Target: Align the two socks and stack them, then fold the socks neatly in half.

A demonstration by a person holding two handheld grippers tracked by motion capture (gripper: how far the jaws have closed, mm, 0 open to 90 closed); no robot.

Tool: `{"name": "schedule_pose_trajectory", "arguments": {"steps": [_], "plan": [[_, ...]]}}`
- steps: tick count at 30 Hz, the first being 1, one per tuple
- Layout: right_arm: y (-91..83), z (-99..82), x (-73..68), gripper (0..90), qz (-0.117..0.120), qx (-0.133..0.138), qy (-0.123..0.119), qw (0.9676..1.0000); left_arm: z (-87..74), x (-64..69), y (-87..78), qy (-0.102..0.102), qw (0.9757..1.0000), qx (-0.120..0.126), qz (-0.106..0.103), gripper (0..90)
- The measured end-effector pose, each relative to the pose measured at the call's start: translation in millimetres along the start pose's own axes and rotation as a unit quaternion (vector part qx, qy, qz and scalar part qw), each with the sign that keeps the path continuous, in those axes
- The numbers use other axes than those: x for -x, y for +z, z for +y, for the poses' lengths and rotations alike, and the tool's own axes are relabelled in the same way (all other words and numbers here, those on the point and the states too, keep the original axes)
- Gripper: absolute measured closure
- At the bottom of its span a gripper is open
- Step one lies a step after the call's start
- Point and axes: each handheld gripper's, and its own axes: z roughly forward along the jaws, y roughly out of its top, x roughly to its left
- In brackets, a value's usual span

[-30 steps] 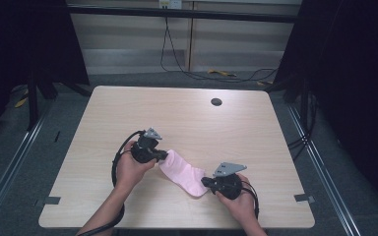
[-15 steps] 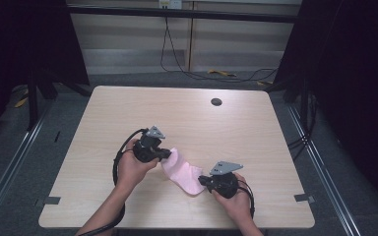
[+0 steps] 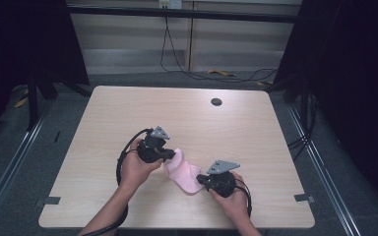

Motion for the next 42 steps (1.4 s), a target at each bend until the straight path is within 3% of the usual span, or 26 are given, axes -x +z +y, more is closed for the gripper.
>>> {"name": "schedule_pose_trajectory", "arguments": {"steps": [33, 38, 42], "plan": [[1.8, 0.6, 0.2, 87.2, 0.000, 0.003, 0.005, 1.0000, -2.1, 9.6, 5.6, 0.004, 0.9998, -0.002, -0.019, 86.0], [1.8, 0.4, 0.2, 87.3, 0.000, 0.003, 0.006, 1.0000, -2.3, 11.6, 6.4, -0.003, 0.9998, 0.002, -0.021, 86.0], [1.8, 0.2, 0.4, 87.2, 0.000, 0.004, 0.007, 1.0000, -1.9, 14.5, 8.3, 0.005, 0.9997, 0.000, -0.026, 86.0]]}}
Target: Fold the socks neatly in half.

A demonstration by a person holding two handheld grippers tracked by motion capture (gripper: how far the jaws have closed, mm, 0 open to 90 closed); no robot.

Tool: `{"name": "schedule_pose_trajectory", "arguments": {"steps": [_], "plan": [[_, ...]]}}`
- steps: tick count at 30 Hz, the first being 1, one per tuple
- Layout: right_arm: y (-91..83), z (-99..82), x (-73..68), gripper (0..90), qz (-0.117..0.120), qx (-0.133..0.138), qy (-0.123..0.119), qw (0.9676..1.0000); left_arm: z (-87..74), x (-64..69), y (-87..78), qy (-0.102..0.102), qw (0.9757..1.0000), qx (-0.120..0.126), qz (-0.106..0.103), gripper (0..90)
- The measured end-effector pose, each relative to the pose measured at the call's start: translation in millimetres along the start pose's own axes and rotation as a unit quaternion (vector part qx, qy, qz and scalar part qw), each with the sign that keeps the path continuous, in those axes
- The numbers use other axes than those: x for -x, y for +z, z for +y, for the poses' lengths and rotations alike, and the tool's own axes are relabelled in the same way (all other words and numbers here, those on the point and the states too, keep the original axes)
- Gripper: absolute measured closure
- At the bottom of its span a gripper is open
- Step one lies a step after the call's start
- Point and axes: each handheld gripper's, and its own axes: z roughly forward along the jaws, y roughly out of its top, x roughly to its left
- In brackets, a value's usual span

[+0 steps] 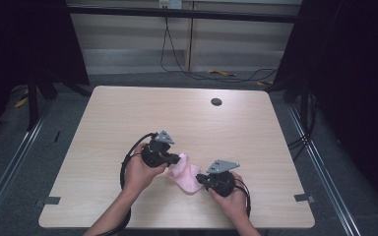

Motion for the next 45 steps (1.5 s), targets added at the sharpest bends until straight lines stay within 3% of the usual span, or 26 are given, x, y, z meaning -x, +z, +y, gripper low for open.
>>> {"name": "schedule_pose_trajectory", "arguments": {"steps": [34, 45], "plan": [[0.6, -0.7, -0.1, 87.1, -0.001, 0.004, 0.002, 1.0000, 3.6, 28.4, 21.3, 0.031, 0.9987, -0.025, -0.031, 85.8], [1.5, -0.5, -0.3, 86.9, -0.006, 0.006, 0.000, 1.0000, 0.6, 34.0, 29.2, 0.031, 0.9986, -0.026, -0.033, 85.3]]}}
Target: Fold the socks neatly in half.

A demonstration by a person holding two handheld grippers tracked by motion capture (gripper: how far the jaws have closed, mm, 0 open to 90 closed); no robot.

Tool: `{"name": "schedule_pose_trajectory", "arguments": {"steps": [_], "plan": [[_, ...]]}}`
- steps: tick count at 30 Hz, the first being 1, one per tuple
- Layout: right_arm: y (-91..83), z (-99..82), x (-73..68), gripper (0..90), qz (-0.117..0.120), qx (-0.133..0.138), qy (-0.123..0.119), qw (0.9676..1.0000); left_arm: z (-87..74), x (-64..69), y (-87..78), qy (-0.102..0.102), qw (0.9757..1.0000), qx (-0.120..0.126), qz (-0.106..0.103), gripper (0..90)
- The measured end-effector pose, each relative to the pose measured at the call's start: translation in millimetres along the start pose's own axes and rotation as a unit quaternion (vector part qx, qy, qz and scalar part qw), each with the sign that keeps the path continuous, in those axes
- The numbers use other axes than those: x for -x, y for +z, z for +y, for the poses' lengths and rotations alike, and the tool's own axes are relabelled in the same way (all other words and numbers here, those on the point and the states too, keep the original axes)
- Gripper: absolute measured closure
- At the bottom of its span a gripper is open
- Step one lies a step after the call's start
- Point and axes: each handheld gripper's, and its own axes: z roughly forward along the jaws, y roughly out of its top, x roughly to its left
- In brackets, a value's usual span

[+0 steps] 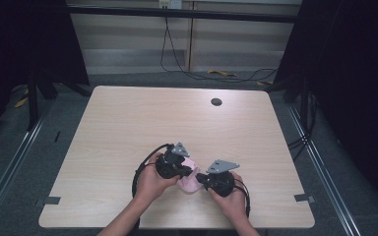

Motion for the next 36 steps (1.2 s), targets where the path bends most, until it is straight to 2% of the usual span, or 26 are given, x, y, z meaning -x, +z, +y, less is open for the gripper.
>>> {"name": "schedule_pose_trajectory", "arguments": {"steps": [5, 12, 16, 17, 24, 27, 32, 36], "plan": [[0.0, -0.3, 0.2, 86.7, 0.001, 0.002, -0.002, 1.0000, 1.7, 1.2, 0.4, 0.003, 1.0000, -0.005, -0.005, 85.0], [-0.1, -0.8, 0.3, 86.7, 0.003, 0.003, -0.002, 1.0000, 2.0, 2.6, 1.4, -0.003, 1.0000, 0.000, -0.006, 83.3], [-0.1, -1.0, 0.3, 86.7, 0.002, 0.003, -0.003, 1.0000, 2.8, 2.3, 1.0, 0.000, 1.0000, 0.006, -0.005, 76.1], [-0.1, -1.0, 0.3, 86.7, 0.002, 0.004, -0.002, 1.0000, 3.1, 2.1, 0.6, -0.001, 0.9999, 0.007, -0.008, 76.9], [-0.2, -1.2, 0.3, 86.7, 0.004, 0.004, -0.003, 1.0000, 5.1, -0.2, -8.3, -0.012, 0.9995, 0.027, -0.001, 71.1], [-0.2, -1.2, 0.2, 86.7, 0.002, 0.004, -0.004, 1.0000, 4.9, -2.3, -11.8, -0.013, 0.9992, 0.038, 0.001, 72.2], [-0.1, -1.3, 0.3, 86.7, 0.003, 0.005, -0.002, 1.0000, 4.4, -8.0, -18.8, -0.026, 0.9982, 0.053, 0.006, 71.1], [-0.2, -1.2, 0.2, 86.7, 0.002, 0.004, -0.004, 1.0000, 2.3, -12.7, -18.6, -0.033, 0.9985, 0.042, 0.014, 71.8]]}}
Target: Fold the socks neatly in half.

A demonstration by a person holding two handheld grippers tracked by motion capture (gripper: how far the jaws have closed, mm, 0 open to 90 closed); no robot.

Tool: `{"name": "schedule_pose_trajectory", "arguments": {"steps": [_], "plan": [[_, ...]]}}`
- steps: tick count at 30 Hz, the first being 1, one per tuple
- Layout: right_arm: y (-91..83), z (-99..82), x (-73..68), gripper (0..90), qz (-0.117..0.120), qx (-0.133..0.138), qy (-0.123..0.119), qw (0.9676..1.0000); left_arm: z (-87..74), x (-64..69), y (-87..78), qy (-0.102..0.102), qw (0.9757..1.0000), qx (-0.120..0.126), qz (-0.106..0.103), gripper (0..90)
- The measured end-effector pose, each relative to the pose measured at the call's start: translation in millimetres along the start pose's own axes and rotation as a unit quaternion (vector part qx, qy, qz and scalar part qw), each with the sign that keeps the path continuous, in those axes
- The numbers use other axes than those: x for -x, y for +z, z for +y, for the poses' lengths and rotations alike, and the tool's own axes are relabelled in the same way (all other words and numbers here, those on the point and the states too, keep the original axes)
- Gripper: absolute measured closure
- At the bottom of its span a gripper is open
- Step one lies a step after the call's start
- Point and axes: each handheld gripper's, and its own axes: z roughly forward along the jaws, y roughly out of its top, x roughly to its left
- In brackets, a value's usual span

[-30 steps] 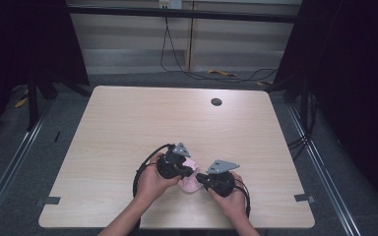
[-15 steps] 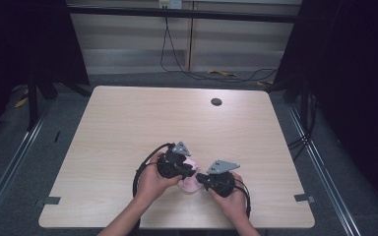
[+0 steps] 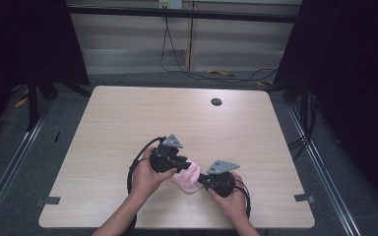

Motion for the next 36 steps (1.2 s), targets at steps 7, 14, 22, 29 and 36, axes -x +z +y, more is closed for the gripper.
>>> {"name": "schedule_pose_trajectory", "arguments": {"steps": [7, 14, 22, 29, 36], "plan": [[0.0, -0.1, -0.1, 86.7, 0.001, 0.000, -0.001, 1.0000, -5.9, 7.3, 14.1, 0.004, 0.9997, -0.019, -0.017, 69.9], [-0.1, -0.4, -0.3, 86.8, 0.000, 0.001, 0.000, 1.0000, -0.8, 11.2, 8.7, 0.007, 0.9998, -0.013, -0.016, 69.2], [0.0, -0.3, -0.5, 86.7, -0.001, 0.001, 0.000, 1.0000, -4.6, 15.1, 18.8, 0.008, 0.9991, -0.031, -0.028, 67.9], [0.0, -0.6, -0.5, 86.7, 0.000, 0.001, 0.001, 1.0000, -1.2, 21.3, 21.0, 0.020, 0.9989, -0.037, -0.020, 70.2], [0.0, -0.7, -0.4, 86.7, 0.000, 0.002, 0.001, 1.0000, -3.0, 19.3, 24.9, 0.017, 0.9982, -0.050, -0.027, 80.7]]}}
